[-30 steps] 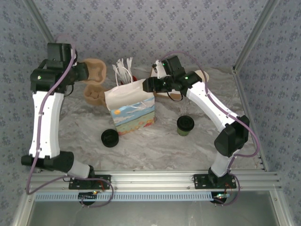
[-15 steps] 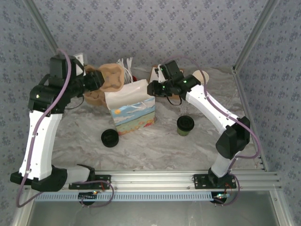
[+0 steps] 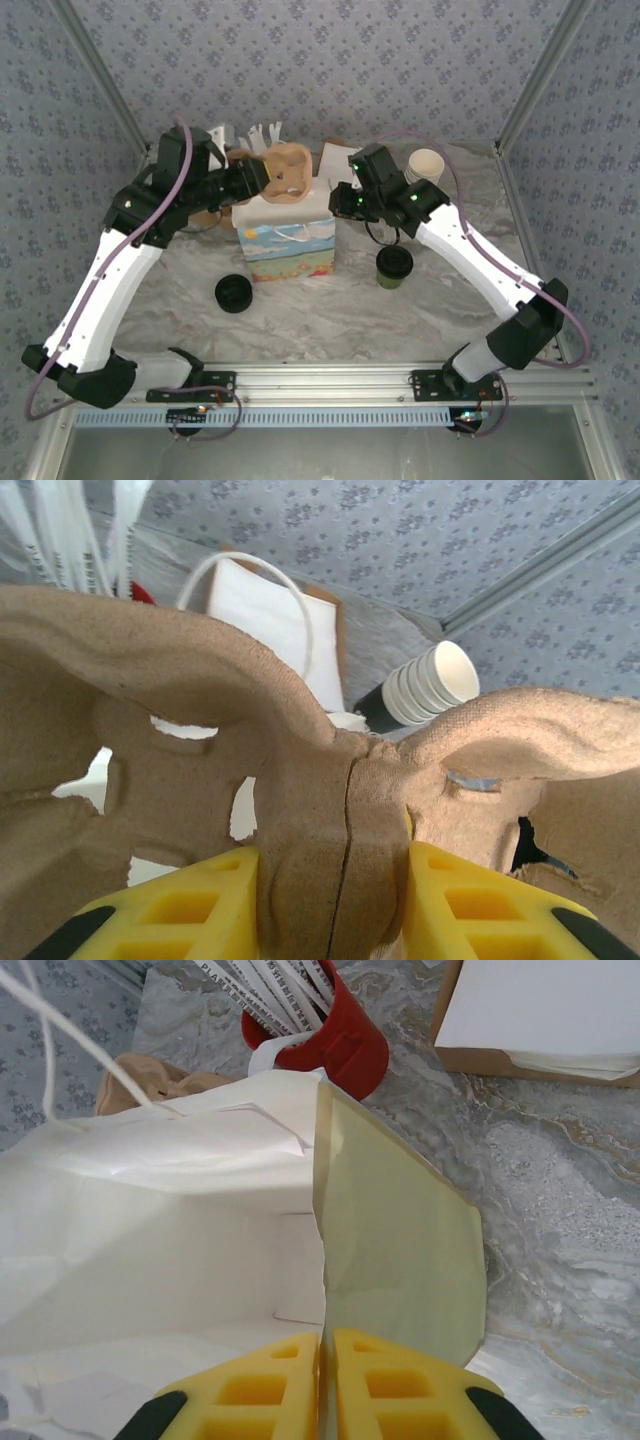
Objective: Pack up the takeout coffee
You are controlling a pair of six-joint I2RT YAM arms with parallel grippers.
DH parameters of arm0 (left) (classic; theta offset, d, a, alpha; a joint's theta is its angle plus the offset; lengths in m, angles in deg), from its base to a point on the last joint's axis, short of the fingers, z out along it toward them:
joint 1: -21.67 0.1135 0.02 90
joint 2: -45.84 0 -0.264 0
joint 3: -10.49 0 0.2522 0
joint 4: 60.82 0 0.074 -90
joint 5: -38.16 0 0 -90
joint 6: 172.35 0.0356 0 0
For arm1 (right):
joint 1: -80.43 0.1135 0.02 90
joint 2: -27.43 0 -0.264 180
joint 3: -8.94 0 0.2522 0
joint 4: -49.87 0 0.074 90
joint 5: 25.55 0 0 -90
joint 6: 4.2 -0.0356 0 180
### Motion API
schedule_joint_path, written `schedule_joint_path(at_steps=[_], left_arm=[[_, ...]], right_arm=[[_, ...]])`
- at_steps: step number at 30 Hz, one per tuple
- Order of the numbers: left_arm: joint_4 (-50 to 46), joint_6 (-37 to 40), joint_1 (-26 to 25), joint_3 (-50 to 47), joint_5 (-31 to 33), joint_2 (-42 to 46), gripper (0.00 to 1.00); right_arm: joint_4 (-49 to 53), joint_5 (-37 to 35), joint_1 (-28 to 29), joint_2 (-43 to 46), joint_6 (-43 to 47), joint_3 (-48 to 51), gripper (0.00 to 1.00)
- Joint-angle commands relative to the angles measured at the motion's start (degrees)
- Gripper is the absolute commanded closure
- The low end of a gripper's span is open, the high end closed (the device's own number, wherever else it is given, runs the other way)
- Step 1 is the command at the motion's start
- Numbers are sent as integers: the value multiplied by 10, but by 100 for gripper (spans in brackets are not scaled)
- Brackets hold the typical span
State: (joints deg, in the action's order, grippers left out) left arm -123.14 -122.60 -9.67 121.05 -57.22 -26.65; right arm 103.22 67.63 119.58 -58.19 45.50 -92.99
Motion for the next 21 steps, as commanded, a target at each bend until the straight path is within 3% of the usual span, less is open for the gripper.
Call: schedule_joint_path(at_steps=[1,11,17,21], left_arm=[[61,-37,-13,-22,-3,27,65],[109,-67,-24,-69,-24,37,65],[125,-75,-27,-68,-43,25,65],[131,-79,-29,-69,-48,26,65]], right_arm=[[0,-28,6,17,-37,19,89],[-19,-24,14,88,-88,73,83],[-12,-19,-9,117,-67,67,69],[-65,33,-53,109,13,63,59]])
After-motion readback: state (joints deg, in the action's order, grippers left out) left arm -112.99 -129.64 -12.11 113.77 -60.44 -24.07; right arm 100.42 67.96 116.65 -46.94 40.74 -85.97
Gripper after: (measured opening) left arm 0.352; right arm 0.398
